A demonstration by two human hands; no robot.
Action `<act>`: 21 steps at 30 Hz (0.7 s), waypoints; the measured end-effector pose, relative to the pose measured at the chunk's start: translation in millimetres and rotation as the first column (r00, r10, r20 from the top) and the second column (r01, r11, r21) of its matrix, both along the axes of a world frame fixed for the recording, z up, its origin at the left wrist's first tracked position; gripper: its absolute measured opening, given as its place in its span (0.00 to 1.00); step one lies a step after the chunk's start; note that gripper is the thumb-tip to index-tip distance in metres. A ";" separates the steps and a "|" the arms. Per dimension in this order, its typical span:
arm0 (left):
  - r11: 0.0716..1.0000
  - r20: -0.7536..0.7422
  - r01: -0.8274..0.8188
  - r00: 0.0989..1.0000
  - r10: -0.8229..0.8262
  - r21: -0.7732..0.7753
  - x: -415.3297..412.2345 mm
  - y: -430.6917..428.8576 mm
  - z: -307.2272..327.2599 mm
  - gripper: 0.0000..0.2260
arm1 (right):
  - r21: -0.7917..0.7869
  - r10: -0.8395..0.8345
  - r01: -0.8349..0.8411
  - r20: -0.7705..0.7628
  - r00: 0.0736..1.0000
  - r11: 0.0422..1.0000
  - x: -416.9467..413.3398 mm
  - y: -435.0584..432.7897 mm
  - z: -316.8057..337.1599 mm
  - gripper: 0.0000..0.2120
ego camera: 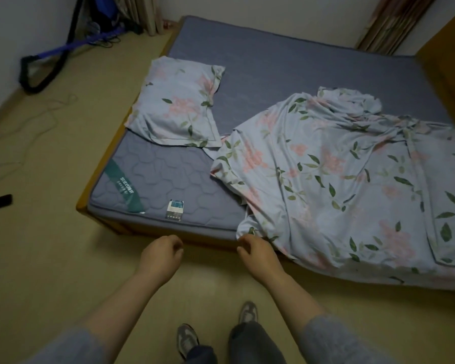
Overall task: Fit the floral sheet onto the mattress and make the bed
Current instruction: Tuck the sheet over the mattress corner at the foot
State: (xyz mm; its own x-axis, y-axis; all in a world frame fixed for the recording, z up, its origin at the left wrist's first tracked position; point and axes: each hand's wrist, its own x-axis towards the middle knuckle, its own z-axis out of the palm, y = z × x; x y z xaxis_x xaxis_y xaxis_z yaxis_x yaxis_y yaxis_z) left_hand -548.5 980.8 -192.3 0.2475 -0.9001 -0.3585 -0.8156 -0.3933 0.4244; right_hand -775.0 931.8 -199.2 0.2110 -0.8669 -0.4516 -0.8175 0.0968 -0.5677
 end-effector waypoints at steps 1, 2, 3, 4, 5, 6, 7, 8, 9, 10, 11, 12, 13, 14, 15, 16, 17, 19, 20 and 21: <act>1.000 -0.012 0.009 1.000 -0.009 0.007 3.1 -4.2 -2.1 0.09 | 0.004 -0.010 0.010 -0.004 1.000 1.000 2.6 -1.9 -1.5 0.14; 1.000 -0.027 0.020 0.999 -0.019 0.011 6.0 -10.4 -5.1 0.09 | 0.007 -0.020 0.020 -0.007 1.000 1.000 5.0 -5.5 -4.0 0.14; 0.999 -0.039 0.030 0.999 -0.030 0.012 7.5 -17.0 -7.7 0.08 | 0.014 -0.029 0.030 -0.008 1.000 0.999 6.4 -10.0 -6.7 0.14; 0.999 -0.045 0.039 0.998 -0.039 0.013 8.1 -24.4 -10.0 0.08 | 0.021 -0.039 0.040 -0.010 0.999 0.999 7.4 -15.4 -9.4 0.15; 0.999 -0.050 0.050 0.998 -0.049 0.013 9.1 -32.4 -12.3 0.08 | 0.026 -0.053 0.054 -0.011 0.999 0.998 8.9 -22.3 -12.6 0.16; 0.998 -0.058 0.064 0.996 -0.063 0.009 10.1 -41.2 -15.2 0.08 | 0.033 -0.072 0.072 -0.009 0.997 0.997 10.6 -29.6 -16.3 0.16; 0.997 -0.063 0.077 0.995 -0.077 0.008 11.2 -49.7 -16.9 0.07 | 0.043 -0.088 0.088 -0.005 0.996 0.995 12.2 -36.7 -20.6 0.16; 0.996 -0.061 0.091 0.994 -0.090 0.010 13.6 -61.2 -18.4 0.07 | 0.050 -0.098 0.098 -0.003 0.995 0.994 15.1 -46.8 -25.5 0.15; 0.995 -0.057 0.103 0.993 -0.102 0.015 16.7 -72.0 -18.8 0.07 | 0.057 -0.100 0.099 -0.002 0.995 0.993 18.0 -56.3 -30.1 0.15; 0.993 -0.050 0.113 0.992 -0.113 0.016 20.4 -83.5 -19.7 0.07 | 0.063 -0.100 0.100 0.000 0.995 0.993 21.3 -66.4 -34.1 0.16; 0.993 -0.046 0.119 0.992 -0.118 0.018 25.3 -97.4 -21.0 0.06 | 0.075 -0.106 0.106 0.002 0.994 0.992 25.0 -78.6 -38.9 0.16; 0.992 -0.042 0.126 0.991 -0.125 0.026 30.2 -112.2 -22.0 0.06 | 0.087 -0.109 0.108 0.001 0.994 0.990 28.5 -91.0 -43.1 0.17; 0.990 -0.034 0.135 0.990 -0.134 0.037 35.5 -129.2 -23.9 0.06 | 0.097 -0.115 0.115 -0.001 0.993 0.989 32.2 -104.9 -48.1 0.17; 0.988 -0.020 0.144 0.989 -0.143 0.053 39.6 -143.8 -25.1 0.06 | 0.100 -0.120 0.120 -0.007 0.993 0.988 34.7 -117.0 -52.2 0.18; 0.985 -0.009 0.157 0.988 -0.157 0.069 43.2 -159.0 -27.3 0.07 | 0.105 -0.128 0.129 -0.011 0.992 0.986 37.0 -129.3 -56.8 0.18; 0.982 -0.010 0.168 0.986 -0.168 0.085 45.8 -172.3 -29.5 0.07 | 0.116 -0.139 0.140 -0.017 0.990 0.983 39.2 -139.4 -60.3 0.18; 0.980 -0.016 0.176 0.984 -0.175 0.092 47.4 -183.2 -32.8 0.08 | 0.133 -0.147 0.149 -0.024 0.989 0.980 40.5 -147.5 -63.7 0.18; 0.975 -0.027 0.195 0.981 -0.193 0.109 48.1 -206.2 -44.5 0.09 | 0.160 -0.146 0.150 -0.038 0.989 0.976 41.4 -164.0 -75.7 0.18; 0.971 -0.038 0.204 0.979 -0.201 0.123 47.6 -215.4 -50.1 0.09 | 0.174 -0.146 0.153 -0.049 0.988 0.973 41.9 -170.3 -81.4 0.18; 0.967 -0.055 0.211 0.977 -0.205 0.140 47.3 -225.1 -58.7 0.10 | 0.190 -0.151 0.161 -0.064 0.986 0.969 42.3 -176.8 -89.5 0.18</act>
State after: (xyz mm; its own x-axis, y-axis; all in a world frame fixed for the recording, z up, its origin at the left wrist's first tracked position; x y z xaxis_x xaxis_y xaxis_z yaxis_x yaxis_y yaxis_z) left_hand -501.1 755.7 -251.0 0.0430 -0.8684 -0.4940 -0.8696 -0.2759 0.4095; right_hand -732.7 754.9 -288.7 0.0538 -0.7825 -0.6204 -0.8094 0.3297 -0.4860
